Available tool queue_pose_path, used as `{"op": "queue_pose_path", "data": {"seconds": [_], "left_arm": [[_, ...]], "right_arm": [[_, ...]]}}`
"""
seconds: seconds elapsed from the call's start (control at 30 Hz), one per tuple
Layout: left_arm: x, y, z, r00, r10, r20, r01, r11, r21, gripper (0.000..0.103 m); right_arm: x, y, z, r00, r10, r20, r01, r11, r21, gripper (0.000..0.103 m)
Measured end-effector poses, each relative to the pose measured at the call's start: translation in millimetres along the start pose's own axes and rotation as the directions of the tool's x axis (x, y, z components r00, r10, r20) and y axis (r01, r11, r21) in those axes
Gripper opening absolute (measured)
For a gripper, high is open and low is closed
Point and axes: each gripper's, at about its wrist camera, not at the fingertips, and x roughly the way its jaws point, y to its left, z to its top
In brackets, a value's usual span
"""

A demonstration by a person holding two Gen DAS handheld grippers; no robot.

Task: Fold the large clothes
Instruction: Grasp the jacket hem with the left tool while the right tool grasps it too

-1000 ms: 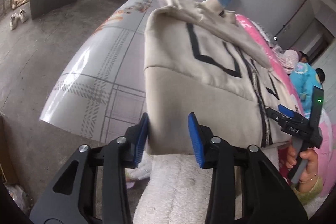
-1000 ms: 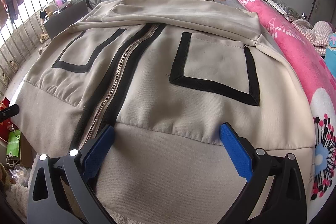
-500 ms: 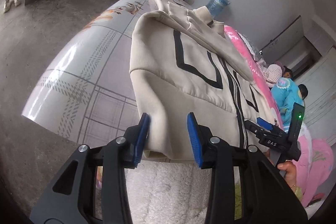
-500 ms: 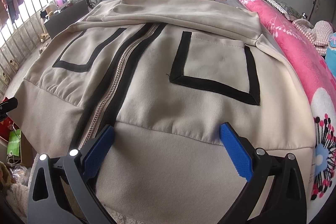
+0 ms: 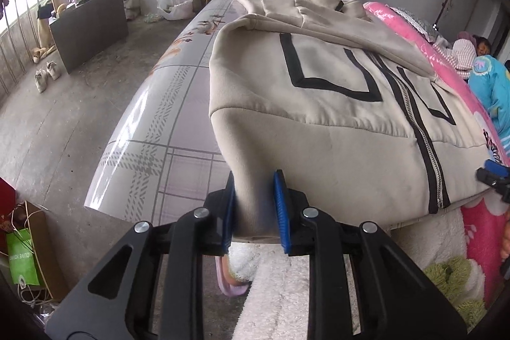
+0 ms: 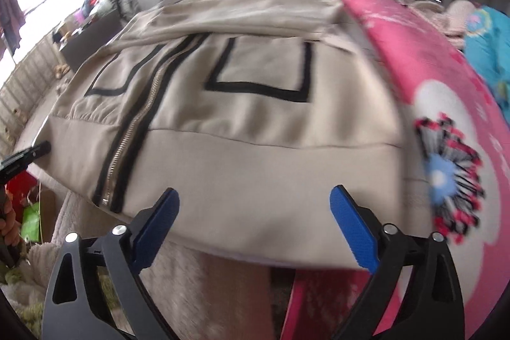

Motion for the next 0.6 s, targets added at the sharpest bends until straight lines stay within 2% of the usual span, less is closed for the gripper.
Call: {"op": "queue_pose_path", "data": {"seconds": [0.17, 0.27, 0.37, 0.43, 0.5, 0.6], "left_arm": [[1.1, 0.8, 0.8, 1.000, 0.003, 0.000, -0.003, 1.000, 0.007, 0.021], [1.3, -1.1, 1.5, 1.000, 0.018, 0.002, -0.018, 1.000, 0.014, 0.023], [1.2, -2.6, 0.4, 1.000, 0.020, 0.003, -0.020, 1.000, 0.014, 0.024], [1.2, -2.4, 0.3, 1.000, 0.020, 0.005, -0.020, 1.000, 0.011, 0.024], [0.9, -3.0, -0.9, 1.000, 0.024, 0.009, -0.024, 1.000, 0.011, 0.024], [0.4, -4.2, -2.6, 0.999, 0.028, 0.020, -0.028, 1.000, 0.013, 0.022]], "right_arm": [[-17.3, -48.0, -4.2, 0.998, -0.055, 0.010, 0.053, 0.990, 0.131, 0.081], [-10.3, -62.4, -7.9, 0.998, -0.067, -0.017, 0.069, 0.982, 0.177, 0.070], [-6.5, -61.1, -11.6, 0.996, -0.089, -0.025, 0.092, 0.981, 0.173, 0.061], [-6.2, -58.7, -15.1, 0.994, -0.105, -0.035, 0.110, 0.981, 0.162, 0.047], [-5.1, -59.2, -19.5, 0.995, -0.088, -0.051, 0.096, 0.980, 0.174, 0.038], [-4.7, -59.1, -24.7, 0.994, -0.093, -0.057, 0.102, 0.978, 0.181, 0.029]]}}
